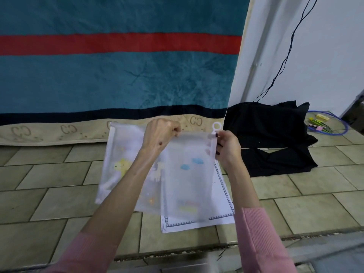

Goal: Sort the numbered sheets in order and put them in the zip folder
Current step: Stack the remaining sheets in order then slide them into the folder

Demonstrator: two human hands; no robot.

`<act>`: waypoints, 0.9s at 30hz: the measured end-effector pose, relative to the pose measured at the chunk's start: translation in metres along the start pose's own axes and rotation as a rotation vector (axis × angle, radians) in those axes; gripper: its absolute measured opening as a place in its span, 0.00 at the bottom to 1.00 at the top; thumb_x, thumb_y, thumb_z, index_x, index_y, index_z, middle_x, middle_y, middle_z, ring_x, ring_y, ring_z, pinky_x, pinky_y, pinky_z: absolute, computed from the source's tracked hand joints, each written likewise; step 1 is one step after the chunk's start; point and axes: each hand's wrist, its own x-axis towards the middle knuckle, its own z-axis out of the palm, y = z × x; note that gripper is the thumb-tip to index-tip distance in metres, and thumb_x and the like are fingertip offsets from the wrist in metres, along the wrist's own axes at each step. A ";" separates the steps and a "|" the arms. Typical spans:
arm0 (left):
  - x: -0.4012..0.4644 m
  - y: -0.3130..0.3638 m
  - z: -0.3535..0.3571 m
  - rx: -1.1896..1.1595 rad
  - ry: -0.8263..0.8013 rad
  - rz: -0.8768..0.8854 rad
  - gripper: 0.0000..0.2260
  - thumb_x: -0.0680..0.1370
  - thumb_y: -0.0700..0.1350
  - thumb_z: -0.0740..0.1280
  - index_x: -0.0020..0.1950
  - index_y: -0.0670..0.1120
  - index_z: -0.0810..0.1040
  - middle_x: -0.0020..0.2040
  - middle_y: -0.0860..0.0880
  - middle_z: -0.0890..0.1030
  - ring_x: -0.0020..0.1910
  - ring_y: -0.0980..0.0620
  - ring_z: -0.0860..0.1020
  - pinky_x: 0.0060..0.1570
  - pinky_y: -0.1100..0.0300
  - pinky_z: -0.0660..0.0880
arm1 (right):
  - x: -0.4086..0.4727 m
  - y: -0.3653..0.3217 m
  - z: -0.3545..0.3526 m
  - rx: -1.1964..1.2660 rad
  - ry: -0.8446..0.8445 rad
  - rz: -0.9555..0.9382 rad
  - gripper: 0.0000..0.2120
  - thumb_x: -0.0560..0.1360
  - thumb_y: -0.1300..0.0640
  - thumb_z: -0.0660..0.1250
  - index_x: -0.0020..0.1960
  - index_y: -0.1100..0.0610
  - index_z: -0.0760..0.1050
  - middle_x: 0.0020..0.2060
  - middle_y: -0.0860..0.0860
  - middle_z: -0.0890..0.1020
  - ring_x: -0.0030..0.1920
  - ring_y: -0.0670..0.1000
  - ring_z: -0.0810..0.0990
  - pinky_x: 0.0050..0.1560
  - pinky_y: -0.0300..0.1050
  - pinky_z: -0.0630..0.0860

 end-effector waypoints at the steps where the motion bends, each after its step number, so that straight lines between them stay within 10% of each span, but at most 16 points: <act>1: -0.001 -0.003 0.004 0.044 -0.090 0.000 0.07 0.72 0.40 0.67 0.46 0.48 0.83 0.44 0.49 0.84 0.47 0.47 0.79 0.40 0.61 0.65 | 0.003 0.001 -0.006 -0.036 -0.049 0.101 0.16 0.77 0.48 0.56 0.40 0.57 0.76 0.41 0.53 0.79 0.38 0.53 0.77 0.40 0.46 0.73; 5: -0.014 -0.011 0.030 0.027 -0.415 -0.007 0.08 0.72 0.43 0.68 0.49 0.51 0.83 0.48 0.52 0.84 0.51 0.51 0.79 0.44 0.59 0.70 | 0.021 0.028 -0.023 -0.362 -0.277 0.383 0.25 0.76 0.39 0.55 0.47 0.58 0.81 0.40 0.52 0.80 0.38 0.53 0.78 0.42 0.46 0.76; 10: -0.047 -0.025 0.075 -0.127 -0.483 -0.091 0.10 0.71 0.46 0.72 0.51 0.50 0.83 0.56 0.50 0.80 0.59 0.50 0.75 0.57 0.56 0.71 | 0.029 0.078 -0.027 -0.546 -0.490 0.466 0.10 0.76 0.64 0.61 0.49 0.61 0.82 0.49 0.58 0.82 0.44 0.54 0.82 0.56 0.50 0.74; 14: -0.068 -0.024 0.090 -0.219 -0.235 -0.696 0.29 0.72 0.61 0.67 0.66 0.44 0.71 0.68 0.37 0.67 0.70 0.39 0.62 0.67 0.49 0.61 | 0.024 0.092 -0.028 -0.384 -0.518 0.435 0.13 0.77 0.70 0.58 0.54 0.64 0.79 0.48 0.59 0.83 0.46 0.54 0.84 0.47 0.43 0.80; 18: -0.066 -0.010 0.088 -0.471 -0.313 -1.113 0.45 0.70 0.60 0.70 0.74 0.36 0.52 0.75 0.32 0.47 0.75 0.36 0.45 0.72 0.42 0.48 | 0.025 0.098 -0.026 -0.305 -0.537 0.466 0.14 0.76 0.68 0.59 0.55 0.57 0.80 0.56 0.61 0.81 0.56 0.58 0.80 0.63 0.52 0.73; 21: -0.066 -0.016 0.099 -0.506 -0.249 -1.113 0.40 0.71 0.53 0.71 0.72 0.33 0.57 0.74 0.31 0.54 0.75 0.36 0.51 0.73 0.45 0.51 | 0.029 0.104 -0.026 -0.369 -0.539 0.505 0.15 0.70 0.63 0.69 0.55 0.52 0.82 0.65 0.60 0.74 0.54 0.54 0.75 0.58 0.48 0.73; 27: -0.071 -0.018 0.088 -0.430 -0.188 -0.911 0.12 0.76 0.40 0.61 0.47 0.31 0.78 0.54 0.32 0.79 0.55 0.36 0.76 0.49 0.53 0.72 | 0.013 0.100 -0.015 -0.451 -0.584 0.482 0.11 0.78 0.55 0.62 0.59 0.55 0.77 0.40 0.45 0.79 0.32 0.42 0.71 0.28 0.32 0.69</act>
